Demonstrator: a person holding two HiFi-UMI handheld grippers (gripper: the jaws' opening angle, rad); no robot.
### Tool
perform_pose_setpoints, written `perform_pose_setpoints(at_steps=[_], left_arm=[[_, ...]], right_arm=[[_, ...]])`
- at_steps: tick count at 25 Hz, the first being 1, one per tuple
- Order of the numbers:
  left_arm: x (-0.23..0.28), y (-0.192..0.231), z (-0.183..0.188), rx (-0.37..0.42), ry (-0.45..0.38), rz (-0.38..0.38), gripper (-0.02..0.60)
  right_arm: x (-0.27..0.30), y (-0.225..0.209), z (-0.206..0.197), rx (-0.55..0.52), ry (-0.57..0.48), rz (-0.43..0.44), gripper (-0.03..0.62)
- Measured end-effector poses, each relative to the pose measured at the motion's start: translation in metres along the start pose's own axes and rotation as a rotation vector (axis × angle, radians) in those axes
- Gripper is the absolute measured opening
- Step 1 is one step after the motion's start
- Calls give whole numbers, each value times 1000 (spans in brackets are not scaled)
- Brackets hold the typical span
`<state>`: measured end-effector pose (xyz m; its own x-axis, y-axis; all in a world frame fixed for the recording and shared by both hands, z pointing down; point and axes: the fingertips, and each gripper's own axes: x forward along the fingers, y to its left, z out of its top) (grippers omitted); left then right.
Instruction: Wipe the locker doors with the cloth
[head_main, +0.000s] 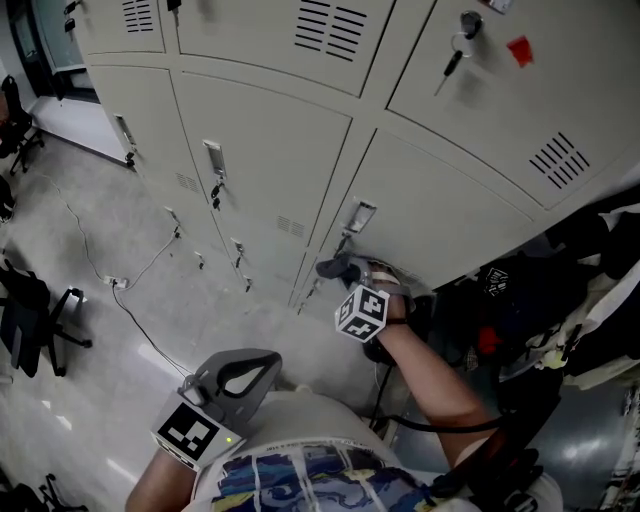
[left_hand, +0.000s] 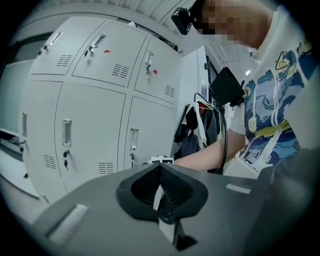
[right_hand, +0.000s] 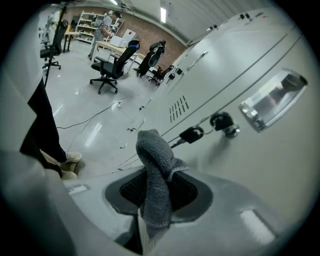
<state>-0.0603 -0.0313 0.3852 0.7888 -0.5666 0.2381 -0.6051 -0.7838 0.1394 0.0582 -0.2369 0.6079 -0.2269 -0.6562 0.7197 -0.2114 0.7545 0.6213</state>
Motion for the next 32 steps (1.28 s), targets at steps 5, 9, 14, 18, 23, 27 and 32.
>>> perform_pose_setpoints(at_steps=[5,9,14,18,23,27,32], left_arm=[[-6,3,-2,-5,0,12,2],[-5,4,0,-7,-10,3,2],[1,1,4,10,-29,-29,2],[4,-2,7,13,-40,-43,2],[5,-4,7,20,-39,-49,2],[5,-7,8,21,-43,-51,2],[2,-5,4,13,-40,-38,2]], right_arm=[[-2,7,-1,-17,32,58,110],[-52,-16,17,-19,0,31,110],[-142,-84,59,-33,-99,-118,110],[-215,-147,95,-49,-188,-300,110],[-270,-203,128,-66,-248,-478,110],[-260,-218,127,-73,-234,-507,110],[-235,-204,117,-90,-212,-472,110]])
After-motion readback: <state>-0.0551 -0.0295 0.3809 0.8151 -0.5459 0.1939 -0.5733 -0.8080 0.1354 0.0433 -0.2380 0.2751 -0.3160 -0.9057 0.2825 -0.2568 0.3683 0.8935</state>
